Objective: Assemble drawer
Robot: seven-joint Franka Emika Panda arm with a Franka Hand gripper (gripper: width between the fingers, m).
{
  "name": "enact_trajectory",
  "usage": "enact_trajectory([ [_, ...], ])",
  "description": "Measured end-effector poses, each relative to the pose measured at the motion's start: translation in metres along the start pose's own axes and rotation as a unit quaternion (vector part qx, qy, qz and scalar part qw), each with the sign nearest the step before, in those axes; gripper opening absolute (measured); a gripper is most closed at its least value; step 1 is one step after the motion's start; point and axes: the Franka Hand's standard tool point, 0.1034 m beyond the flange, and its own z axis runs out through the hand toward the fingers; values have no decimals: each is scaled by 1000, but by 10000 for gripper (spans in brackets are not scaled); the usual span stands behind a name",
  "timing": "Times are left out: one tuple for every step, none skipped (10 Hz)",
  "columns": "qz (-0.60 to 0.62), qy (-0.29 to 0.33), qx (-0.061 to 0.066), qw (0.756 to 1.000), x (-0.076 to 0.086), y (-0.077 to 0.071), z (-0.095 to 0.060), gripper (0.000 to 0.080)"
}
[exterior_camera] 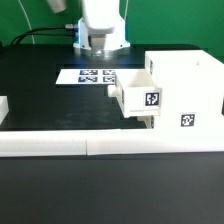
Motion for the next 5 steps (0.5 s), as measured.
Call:
enact_trajectory([
  [2,21,8,1000,-6,0,15,649],
  [4,29,11,1000,-7,1,24,649],
  [3,52,14,999,-9,-2,32,649],
  [14,71,19,997,-13,-5,39,649],
  [27,67,21,997,-9,-4,41,649],
])
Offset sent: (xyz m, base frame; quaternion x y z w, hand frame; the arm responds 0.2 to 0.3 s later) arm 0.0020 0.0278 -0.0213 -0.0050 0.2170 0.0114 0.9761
